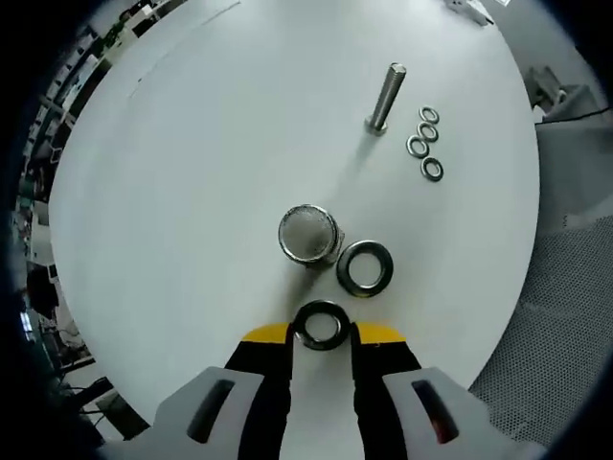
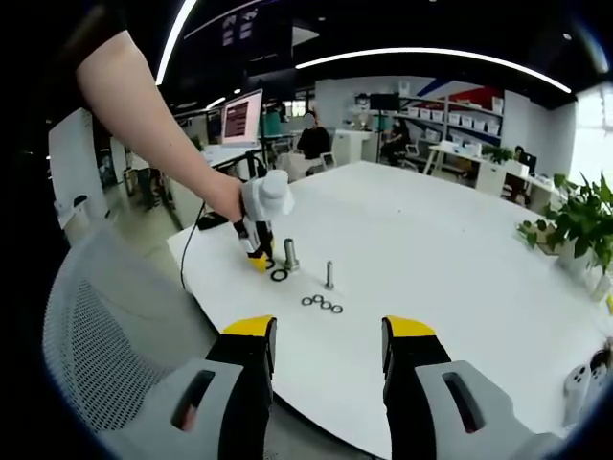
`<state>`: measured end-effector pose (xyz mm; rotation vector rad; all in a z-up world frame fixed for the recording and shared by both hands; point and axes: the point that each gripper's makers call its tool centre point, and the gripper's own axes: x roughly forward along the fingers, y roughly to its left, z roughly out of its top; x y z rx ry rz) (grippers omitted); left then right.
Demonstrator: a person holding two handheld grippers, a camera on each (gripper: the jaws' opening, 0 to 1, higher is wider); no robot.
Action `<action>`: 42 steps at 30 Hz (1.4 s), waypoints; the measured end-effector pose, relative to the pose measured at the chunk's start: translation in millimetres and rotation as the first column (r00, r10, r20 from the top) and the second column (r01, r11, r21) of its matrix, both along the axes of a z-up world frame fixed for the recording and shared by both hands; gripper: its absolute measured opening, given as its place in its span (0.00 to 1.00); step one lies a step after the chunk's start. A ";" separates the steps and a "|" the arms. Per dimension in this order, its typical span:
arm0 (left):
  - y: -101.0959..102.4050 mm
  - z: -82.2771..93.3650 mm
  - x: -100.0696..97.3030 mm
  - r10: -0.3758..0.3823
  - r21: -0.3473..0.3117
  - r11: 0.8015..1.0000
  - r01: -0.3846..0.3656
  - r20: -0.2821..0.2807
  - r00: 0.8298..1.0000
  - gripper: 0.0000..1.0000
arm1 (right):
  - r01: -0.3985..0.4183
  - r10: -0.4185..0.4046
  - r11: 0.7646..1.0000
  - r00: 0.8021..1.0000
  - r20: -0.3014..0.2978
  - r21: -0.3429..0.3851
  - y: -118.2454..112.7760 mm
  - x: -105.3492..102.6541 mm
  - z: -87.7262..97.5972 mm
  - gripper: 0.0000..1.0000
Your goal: Place the washer onto the threaded stud by aligning its center hole with the stud, sliding it down to the base, and recovering from edge contact or off-axis alignment until the washer reaches the visible bottom stop.
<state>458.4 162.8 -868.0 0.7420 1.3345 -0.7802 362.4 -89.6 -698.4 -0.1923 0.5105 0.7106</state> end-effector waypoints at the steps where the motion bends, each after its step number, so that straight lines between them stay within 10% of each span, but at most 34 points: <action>1: 0.1 0.3 0.1 0.002 -0.001 1.000 -0.002 -0.001 1.000 0.21 | 0.000 0.000 1.000 1.000 0.000 -0.002 -0.1 0.0 -0.2 0.46; 42: 2.6 15.6 1.9 -0.026 -0.045 0.999 0.029 0.062 0.998 0.20 | 0.001 -0.001 1.000 1.000 0.008 -0.002 -0.4 -0.1 1.0 0.46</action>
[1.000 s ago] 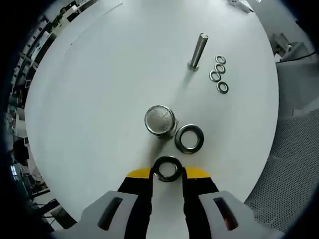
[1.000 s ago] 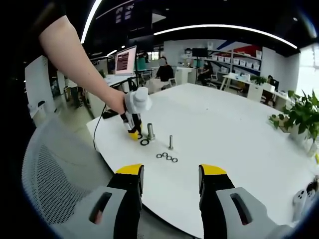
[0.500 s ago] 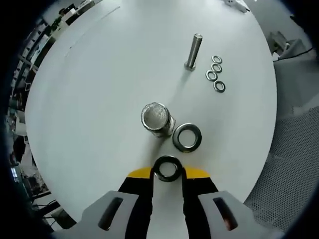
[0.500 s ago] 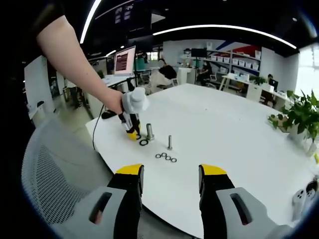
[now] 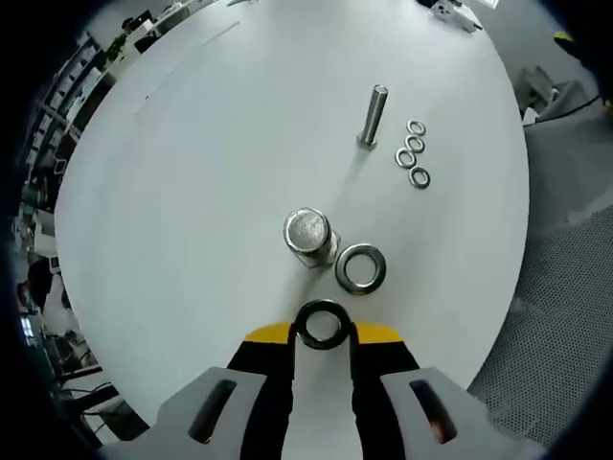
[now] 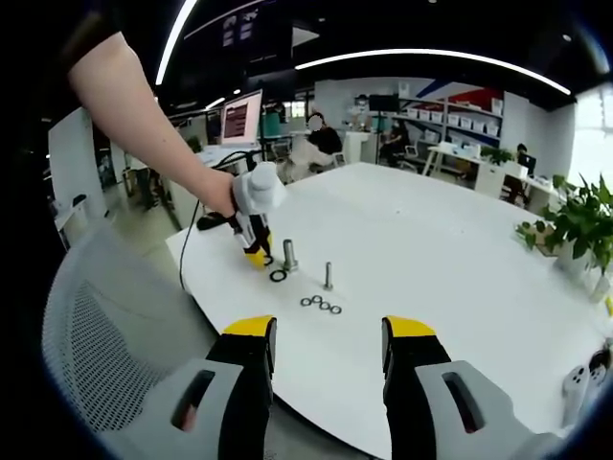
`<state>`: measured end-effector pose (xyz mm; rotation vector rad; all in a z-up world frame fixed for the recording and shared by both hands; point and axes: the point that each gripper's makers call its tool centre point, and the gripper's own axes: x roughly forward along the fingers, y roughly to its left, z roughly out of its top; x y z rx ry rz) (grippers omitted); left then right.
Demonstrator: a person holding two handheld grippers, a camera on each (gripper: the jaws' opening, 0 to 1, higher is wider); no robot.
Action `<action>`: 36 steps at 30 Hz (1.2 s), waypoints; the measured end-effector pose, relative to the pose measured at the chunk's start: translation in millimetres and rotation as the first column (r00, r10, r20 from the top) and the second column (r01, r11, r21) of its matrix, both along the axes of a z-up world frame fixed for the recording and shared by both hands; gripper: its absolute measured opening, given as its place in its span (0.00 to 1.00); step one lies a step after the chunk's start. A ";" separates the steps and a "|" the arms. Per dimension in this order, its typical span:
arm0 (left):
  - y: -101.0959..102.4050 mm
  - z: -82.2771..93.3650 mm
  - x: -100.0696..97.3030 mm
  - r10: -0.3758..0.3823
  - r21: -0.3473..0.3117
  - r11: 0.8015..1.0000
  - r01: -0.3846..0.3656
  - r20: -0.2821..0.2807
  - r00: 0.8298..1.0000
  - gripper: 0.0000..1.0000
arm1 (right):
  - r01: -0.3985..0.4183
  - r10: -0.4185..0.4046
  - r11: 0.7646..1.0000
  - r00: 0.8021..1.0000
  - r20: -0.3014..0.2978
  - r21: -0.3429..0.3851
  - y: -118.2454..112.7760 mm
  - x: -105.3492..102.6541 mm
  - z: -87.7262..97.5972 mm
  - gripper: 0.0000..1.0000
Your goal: Place the washer onto the threaded stud by aligning its center hole with the stud, sliding it down to the base, and recovering from edge contact or off-axis alignment until the washer reaches the visible bottom stop.
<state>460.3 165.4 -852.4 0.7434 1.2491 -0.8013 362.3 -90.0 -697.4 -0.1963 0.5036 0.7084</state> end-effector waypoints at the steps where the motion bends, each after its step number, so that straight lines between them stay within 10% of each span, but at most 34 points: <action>1: 0.5 1.0 0.3 0.000 -0.001 1.000 0.000 0.003 1.000 0.20 | -0.001 0.001 1.000 1.000 0.001 0.000 0.1 0.1 0.2 0.46; 36: -39.3 64.1 11.7 -0.173 -0.033 0.984 0.177 0.093 0.980 0.20 | -0.028 0.028 1.000 1.000 0.009 0.000 4.3 -2.1 1.9 0.46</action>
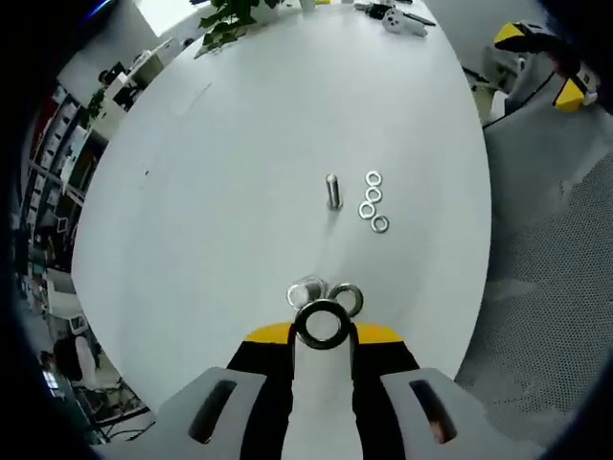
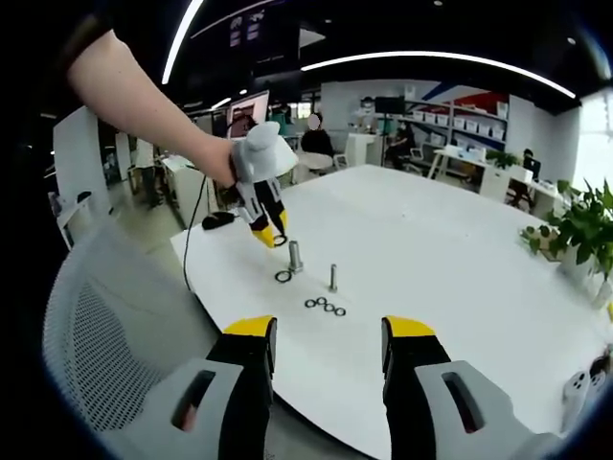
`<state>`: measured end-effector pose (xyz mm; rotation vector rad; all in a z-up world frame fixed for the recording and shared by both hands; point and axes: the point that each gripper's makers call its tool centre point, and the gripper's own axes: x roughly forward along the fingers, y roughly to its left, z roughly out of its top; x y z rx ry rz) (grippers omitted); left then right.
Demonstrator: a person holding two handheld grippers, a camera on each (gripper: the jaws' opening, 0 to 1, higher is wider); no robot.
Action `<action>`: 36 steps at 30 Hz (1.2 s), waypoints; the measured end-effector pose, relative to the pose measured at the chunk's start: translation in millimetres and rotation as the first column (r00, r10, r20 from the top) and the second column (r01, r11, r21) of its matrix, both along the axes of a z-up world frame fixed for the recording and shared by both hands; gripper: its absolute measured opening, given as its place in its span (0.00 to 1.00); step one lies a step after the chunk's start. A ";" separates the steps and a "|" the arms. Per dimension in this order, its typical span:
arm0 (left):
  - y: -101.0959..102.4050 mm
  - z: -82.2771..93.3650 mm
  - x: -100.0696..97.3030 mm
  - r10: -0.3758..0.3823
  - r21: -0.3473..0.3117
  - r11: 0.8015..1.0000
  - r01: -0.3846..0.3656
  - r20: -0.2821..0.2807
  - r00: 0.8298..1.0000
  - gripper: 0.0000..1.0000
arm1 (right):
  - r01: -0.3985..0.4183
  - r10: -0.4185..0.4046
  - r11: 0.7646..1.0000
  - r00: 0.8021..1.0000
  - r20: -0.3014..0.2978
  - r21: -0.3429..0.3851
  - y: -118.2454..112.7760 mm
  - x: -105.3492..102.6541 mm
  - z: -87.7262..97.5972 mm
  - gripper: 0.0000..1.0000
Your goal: Place the washer onto the threaded stud by aligning its center hole with the stud, sliding it down to the base, and recovering from edge contact or off-axis alignment until the washer reaches the visible bottom stop.
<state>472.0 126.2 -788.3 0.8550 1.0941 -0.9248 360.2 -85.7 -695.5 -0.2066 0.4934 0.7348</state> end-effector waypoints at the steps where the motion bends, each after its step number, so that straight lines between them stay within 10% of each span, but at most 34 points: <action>1: -2.1 0.8 2.2 0.000 -0.002 1.000 0.000 0.005 1.000 0.20 | 0.000 0.000 1.000 1.000 0.001 -0.001 -0.1 0.2 0.0 0.46; 36: -7.7 -32.6 19.4 -0.016 0.056 0.998 0.018 -0.040 0.999 0.20 | 0.033 -0.033 0.999 0.999 -0.003 -0.004 -5.5 3.4 -1.0 0.46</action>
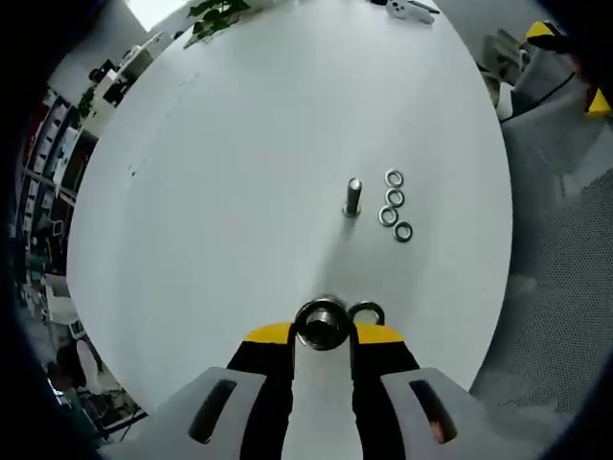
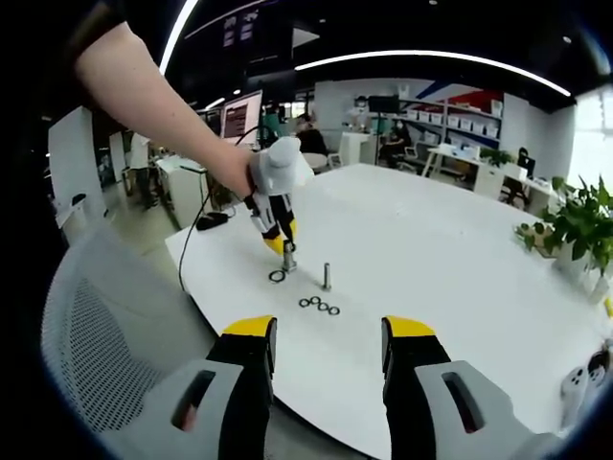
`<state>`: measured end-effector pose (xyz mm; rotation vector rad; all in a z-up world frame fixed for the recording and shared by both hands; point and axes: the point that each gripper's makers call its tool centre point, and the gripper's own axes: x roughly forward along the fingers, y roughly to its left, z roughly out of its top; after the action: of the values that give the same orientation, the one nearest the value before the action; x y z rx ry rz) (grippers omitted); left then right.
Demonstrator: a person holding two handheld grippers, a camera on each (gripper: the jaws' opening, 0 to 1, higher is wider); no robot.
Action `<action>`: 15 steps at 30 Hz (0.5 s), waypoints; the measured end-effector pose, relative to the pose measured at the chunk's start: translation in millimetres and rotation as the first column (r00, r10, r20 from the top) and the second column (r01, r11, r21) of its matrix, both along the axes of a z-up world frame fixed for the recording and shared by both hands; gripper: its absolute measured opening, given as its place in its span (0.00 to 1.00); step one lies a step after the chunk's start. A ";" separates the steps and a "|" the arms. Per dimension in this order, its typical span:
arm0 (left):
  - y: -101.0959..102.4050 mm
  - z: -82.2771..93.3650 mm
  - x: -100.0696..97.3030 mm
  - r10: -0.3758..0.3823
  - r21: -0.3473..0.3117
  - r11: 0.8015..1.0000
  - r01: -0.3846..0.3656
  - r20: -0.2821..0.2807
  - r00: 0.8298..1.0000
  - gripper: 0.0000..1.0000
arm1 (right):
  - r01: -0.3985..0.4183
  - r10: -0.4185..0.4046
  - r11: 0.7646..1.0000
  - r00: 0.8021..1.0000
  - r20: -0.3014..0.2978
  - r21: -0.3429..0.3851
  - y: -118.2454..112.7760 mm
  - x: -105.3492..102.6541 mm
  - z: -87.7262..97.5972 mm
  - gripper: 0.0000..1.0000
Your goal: Place the washer onto the threaded stud by aligning its center hole with the stud, sliding it down to the base, and recovering from edge contact or off-axis alignment until the washer reaches the visible bottom stop.
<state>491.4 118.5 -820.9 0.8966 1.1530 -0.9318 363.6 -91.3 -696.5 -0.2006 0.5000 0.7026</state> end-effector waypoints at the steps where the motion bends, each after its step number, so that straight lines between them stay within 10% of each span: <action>1: -0.3 -1.6 -0.5 0.007 -0.004 1.000 -0.007 -0.004 1.000 0.20 | 0.001 -0.001 1.000 1.000 0.000 -0.001 -0.1 0.1 0.0 0.46; 15: -0.9 -25.1 -1.1 0.036 -0.005 0.999 -0.036 -0.022 0.999 0.20 | 0.017 -0.017 1.000 1.000 -0.006 -0.006 -3.0 1.3 -1.8 0.46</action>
<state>490.3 117.5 -845.9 0.8606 1.1812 -0.9175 364.9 -94.3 -698.3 -0.1994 0.5092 0.6857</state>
